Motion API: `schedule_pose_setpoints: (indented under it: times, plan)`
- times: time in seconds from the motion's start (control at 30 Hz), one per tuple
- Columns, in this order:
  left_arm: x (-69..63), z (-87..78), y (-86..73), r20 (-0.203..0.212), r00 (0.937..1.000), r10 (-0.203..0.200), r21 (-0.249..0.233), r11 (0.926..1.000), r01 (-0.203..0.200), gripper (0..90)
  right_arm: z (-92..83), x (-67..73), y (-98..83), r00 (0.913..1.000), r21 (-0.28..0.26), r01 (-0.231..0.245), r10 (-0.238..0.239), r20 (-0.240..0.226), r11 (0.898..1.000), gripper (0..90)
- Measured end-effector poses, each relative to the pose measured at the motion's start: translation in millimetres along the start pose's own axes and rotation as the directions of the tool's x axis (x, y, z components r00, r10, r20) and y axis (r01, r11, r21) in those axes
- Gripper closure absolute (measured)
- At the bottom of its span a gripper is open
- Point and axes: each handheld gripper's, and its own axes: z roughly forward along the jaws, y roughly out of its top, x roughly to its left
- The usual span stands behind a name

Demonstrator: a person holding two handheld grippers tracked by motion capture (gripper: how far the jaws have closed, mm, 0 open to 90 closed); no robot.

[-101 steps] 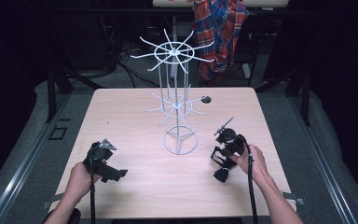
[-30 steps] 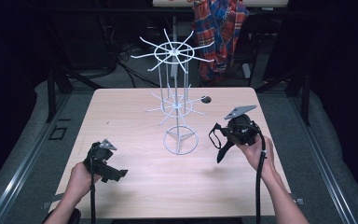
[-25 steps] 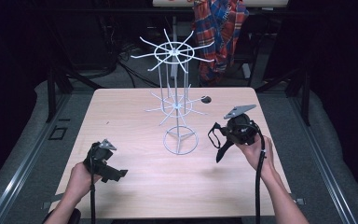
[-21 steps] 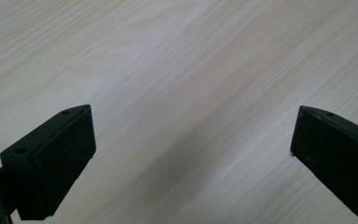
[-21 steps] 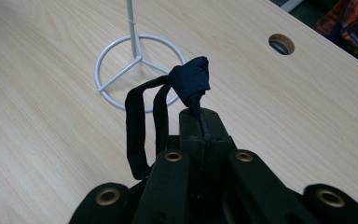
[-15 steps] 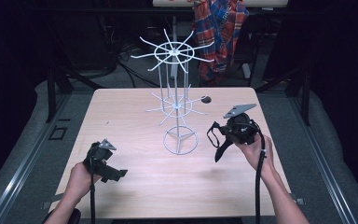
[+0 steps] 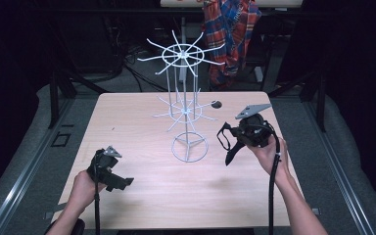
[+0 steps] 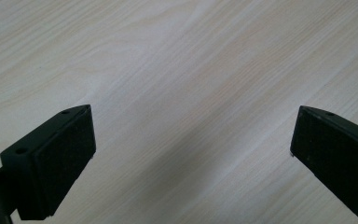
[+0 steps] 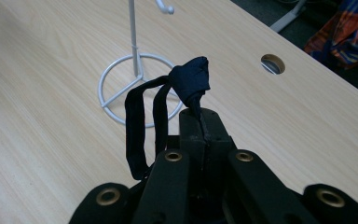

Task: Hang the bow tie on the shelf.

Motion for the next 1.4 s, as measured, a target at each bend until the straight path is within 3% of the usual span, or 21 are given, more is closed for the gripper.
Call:
schedule_pose_setpoints:
  times: [0.87, 1.4]
  plan:
    - [0.0, 0.1, 0.0, 0.000, 1.0000, 0.001, 0.002, 1.0000, -0.001, 0.0, -18.4, -5.1, 19.4, 1.0000, -0.087, -0.007, 0.007, 0.001, 0.996, 89.4]
    - [0.1, 0.1, -0.1, 0.000, 1.0000, 0.002, 0.004, 1.0000, -0.002, 0.0, -14.0, -10.3, 23.6, 0.9997, -0.108, -0.024, 0.024, -0.001, 0.994, 89.4]
